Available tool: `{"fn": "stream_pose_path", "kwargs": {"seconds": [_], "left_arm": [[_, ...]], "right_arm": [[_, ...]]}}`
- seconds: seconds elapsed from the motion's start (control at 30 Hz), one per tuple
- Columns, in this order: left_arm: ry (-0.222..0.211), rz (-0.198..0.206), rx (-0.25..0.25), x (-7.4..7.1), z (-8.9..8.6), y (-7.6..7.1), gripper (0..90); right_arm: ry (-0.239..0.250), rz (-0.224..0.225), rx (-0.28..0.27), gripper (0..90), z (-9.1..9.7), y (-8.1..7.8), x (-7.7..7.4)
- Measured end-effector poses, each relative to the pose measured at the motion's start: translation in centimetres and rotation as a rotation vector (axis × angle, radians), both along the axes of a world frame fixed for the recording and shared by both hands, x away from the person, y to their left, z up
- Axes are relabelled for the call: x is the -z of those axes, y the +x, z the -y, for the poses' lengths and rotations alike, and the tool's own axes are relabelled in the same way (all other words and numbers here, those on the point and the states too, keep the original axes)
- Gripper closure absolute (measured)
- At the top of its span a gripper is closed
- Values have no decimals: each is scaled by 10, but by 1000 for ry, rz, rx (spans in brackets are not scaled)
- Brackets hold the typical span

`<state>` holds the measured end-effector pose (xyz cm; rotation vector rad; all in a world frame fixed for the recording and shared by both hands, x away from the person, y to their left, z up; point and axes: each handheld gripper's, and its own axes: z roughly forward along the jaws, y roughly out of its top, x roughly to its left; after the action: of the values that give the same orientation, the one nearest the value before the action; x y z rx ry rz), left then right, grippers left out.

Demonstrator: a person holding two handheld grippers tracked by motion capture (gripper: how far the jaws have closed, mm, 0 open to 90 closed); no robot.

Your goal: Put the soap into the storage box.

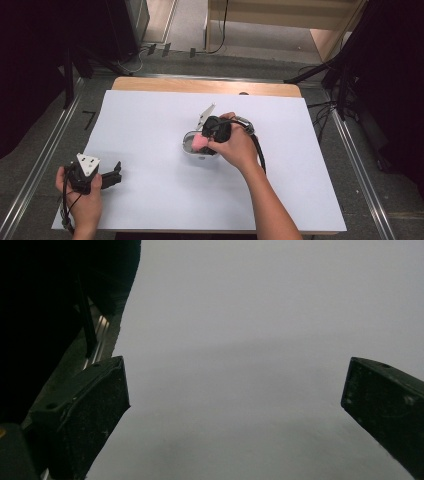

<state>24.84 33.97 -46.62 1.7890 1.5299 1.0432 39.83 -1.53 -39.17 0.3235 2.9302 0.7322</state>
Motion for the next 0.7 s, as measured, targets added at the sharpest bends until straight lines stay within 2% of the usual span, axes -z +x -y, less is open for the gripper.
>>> {"fn": "stream_pose_path", "kwargs": {"seconds": [0.2,0.27,0.3,0.5,0.7], "left_arm": [[-1,-2,1,0,0,0,0],[-2,-2,0,0,0,0,0],[-4,0,0,0,0,0,0],[-1,1,2,0,0,0,0],[-3,5,-1,0,0,0,0]], "right_arm": [[10,1,-5,383,-5,5,6],[35,-3,-5,364,-4,6,5],[60,-15,-2,325,-3,6,3],[108,17,64,262,15,4,-7],[169,21,173,132,44,-4,-3]]}}
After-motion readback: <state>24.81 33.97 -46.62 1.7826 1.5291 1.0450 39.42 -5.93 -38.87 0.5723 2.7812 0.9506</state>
